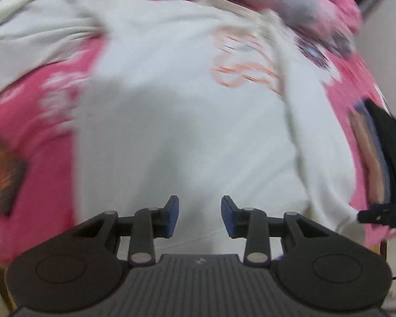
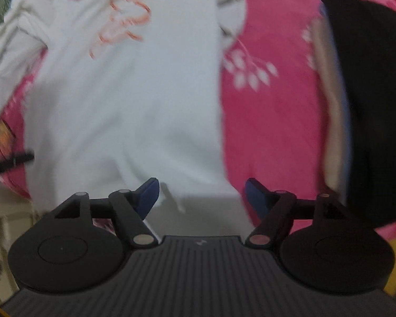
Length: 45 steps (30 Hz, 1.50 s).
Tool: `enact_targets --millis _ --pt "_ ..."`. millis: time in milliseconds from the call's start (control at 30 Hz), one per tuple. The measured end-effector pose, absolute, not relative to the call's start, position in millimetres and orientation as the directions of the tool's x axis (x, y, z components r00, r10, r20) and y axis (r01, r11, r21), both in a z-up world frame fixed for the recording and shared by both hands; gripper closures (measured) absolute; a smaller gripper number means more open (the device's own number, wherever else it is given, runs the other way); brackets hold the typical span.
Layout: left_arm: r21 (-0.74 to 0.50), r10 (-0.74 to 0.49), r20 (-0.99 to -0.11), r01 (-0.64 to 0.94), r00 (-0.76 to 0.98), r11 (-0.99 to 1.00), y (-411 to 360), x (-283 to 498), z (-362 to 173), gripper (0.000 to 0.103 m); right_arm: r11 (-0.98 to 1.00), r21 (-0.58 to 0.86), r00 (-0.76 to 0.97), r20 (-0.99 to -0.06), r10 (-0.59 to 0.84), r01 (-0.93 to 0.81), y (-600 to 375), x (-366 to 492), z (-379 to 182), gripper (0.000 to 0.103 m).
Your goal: Fold clothes
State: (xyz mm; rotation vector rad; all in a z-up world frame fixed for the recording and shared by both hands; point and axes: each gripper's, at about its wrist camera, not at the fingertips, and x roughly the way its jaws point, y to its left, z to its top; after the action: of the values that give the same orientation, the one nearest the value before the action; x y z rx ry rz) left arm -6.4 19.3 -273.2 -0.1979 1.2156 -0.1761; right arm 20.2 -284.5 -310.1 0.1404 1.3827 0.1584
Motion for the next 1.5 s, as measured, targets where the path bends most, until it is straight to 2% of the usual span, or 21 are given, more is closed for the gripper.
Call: enact_targets --millis 100,233,400,467,533,567,600,800,933,1033,1133,1167,1200,1233,1267,1400,1500 --pt "-0.198 -0.230 -0.918 0.130 0.323 0.972 -8 -1 -289 0.067 0.982 0.177 0.152 -0.971 0.185 -0.062 -294 4 -326 0.022" --pt "-0.142 -0.207 -0.930 0.222 0.305 0.965 -37 -5 -300 0.067 0.965 0.238 0.109 -0.962 0.249 -0.110 -300 -6 -352 0.022" --pt "-0.099 -0.179 -0.935 0.259 0.305 0.961 -51 1 -310 0.067 0.953 0.268 0.090 -0.955 0.281 -0.142 -306 -10 -366 0.025" --pt "-0.082 -0.167 -0.937 0.273 0.305 0.958 -56 3 -314 0.067 0.954 0.254 0.085 -0.959 0.269 -0.158 -305 -8 -368 0.039" --pt "-0.067 -0.153 -0.939 0.276 0.307 0.959 -62 5 -317 0.066 0.954 0.247 0.085 -0.961 0.264 -0.170 -305 -6 -366 0.067" --pt "-0.060 -0.146 -0.940 0.271 0.309 0.961 -63 6 -318 0.066 0.948 0.279 0.086 -0.952 0.294 -0.154 -309 -4 -364 0.078" --pt "-0.053 -0.138 -0.940 0.267 0.311 0.962 -65 6 -319 0.066 0.939 0.316 0.088 -0.940 0.329 -0.135 -314 -2 -361 0.100" --pt "-0.016 -0.100 -0.940 0.251 0.325 0.968 -71 7 -323 0.065 0.804 0.592 0.227 -0.791 0.568 0.053 -362 25 -319 0.100" --pt "0.007 -0.077 -0.940 0.243 0.333 0.970 -75 8 -325 0.065 0.617 0.781 0.476 -0.580 0.661 0.095 -415 76 -261 0.101" --pt "0.026 -0.063 -0.940 0.254 0.336 0.967 -77 8 -325 0.065 0.491 0.871 0.673 -0.370 0.641 0.012 -466 131 -213 0.101" --pt "0.035 -0.056 -0.940 0.258 0.338 0.966 -78 8 -325 0.064 0.347 0.938 0.889 -0.138 0.436 -0.025 -534 167 -181 0.095" --pt "0.035 -0.055 -0.939 0.254 0.339 0.967 -78 8 -326 0.064 0.310 0.951 0.924 -0.120 0.363 0.002 -552 173 -181 0.092" --pt "0.036 -0.054 -0.939 0.251 0.340 0.967 -78 9 -326 0.064 0.274 0.961 0.948 -0.124 0.292 0.041 -568 178 -183 0.073" --pt "0.037 -0.052 -0.938 0.248 0.342 0.968 -78 9 -326 0.064 0.243 0.966 0.961 -0.143 0.235 0.085 -579 177 -188 0.046" --pt "0.038 -0.050 -0.938 0.245 0.343 0.969 -78 9 -326 0.064 0.221 0.967 0.967 -0.168 0.193 0.124 -584 173 -195 0.038" --pt "0.043 -0.042 -0.939 0.237 0.342 0.971 -77 10 -326 0.063 0.202 0.951 0.944 -0.271 0.190 0.233 -576 153 -227 0.036" --pt "0.052 -0.029 -0.942 0.231 0.334 0.972 -75 11 -325 0.061 0.277 0.928 0.893 -0.331 0.304 0.250 -552 143 -240 0.037"
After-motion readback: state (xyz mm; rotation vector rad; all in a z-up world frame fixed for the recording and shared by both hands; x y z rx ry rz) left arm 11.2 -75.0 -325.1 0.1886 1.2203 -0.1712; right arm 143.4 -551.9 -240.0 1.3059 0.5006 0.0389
